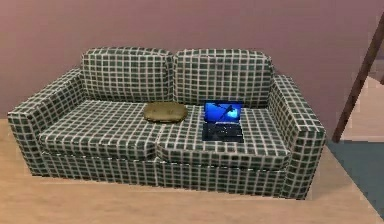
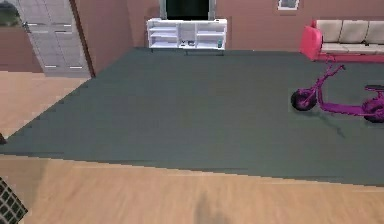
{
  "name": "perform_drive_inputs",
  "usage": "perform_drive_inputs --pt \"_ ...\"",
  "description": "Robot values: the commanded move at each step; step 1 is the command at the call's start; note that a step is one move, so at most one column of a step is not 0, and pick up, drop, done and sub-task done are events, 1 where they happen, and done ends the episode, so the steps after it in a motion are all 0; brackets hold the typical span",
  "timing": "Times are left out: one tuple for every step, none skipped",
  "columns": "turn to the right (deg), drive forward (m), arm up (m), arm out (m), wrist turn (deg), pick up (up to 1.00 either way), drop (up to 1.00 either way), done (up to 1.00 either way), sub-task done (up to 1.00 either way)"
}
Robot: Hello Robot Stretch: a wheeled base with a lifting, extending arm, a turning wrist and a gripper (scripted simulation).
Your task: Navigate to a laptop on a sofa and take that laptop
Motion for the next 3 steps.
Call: perform_drive_inputs --pt "12.0 0.00 0.00 0.00 0.0 0.00 0.00 0.00 0.00" --pt "0.0 0.40 0.00 0.00 0.0 0.00 0.00 0.00 0.00" --pt "-45.0 0.00 0.00 0.00 0.0 0.00 0.00 0.00 0.00"
